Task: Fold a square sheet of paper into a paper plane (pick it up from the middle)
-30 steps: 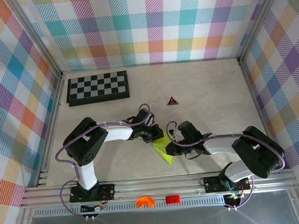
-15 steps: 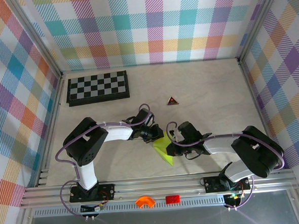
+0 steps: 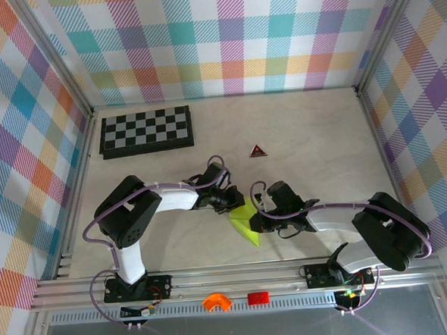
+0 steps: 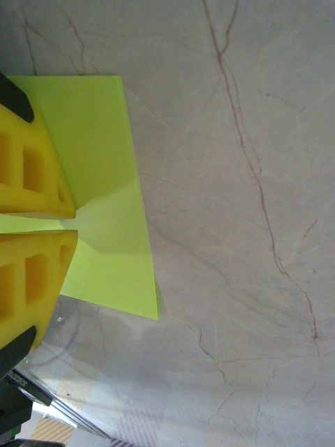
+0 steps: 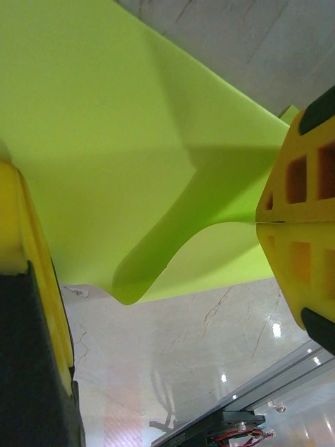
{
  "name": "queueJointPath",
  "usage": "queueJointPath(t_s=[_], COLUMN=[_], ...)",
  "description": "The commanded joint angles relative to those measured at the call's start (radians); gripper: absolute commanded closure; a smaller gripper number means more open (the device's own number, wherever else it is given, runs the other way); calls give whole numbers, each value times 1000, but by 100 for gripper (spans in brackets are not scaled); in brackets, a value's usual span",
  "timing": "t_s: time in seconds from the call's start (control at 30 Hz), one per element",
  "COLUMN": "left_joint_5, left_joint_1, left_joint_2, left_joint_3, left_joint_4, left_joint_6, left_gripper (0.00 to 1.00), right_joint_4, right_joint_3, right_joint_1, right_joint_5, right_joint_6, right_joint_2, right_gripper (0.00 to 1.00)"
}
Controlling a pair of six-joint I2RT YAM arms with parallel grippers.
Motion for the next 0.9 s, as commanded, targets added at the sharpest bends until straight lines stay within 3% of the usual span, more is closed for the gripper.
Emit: queueJointPath(t_s=[0.0,0.87], left_joint_5=[-26,-27], left_joint_1=[-9,-9], left_joint_2=[24,25], left_joint_3=[-37,-42], left_joint_4=[-94,-91], left_joint_6=[8,7], left_gripper=[86,86], right_joint_4=[-14,-15], right_joint_3=[-11,25], right_joint_1=[-9,-8], right_joint_5=[16,-5], right_joint_6=[12,10], right_joint_2=[-10,27], right_gripper=[92,92])
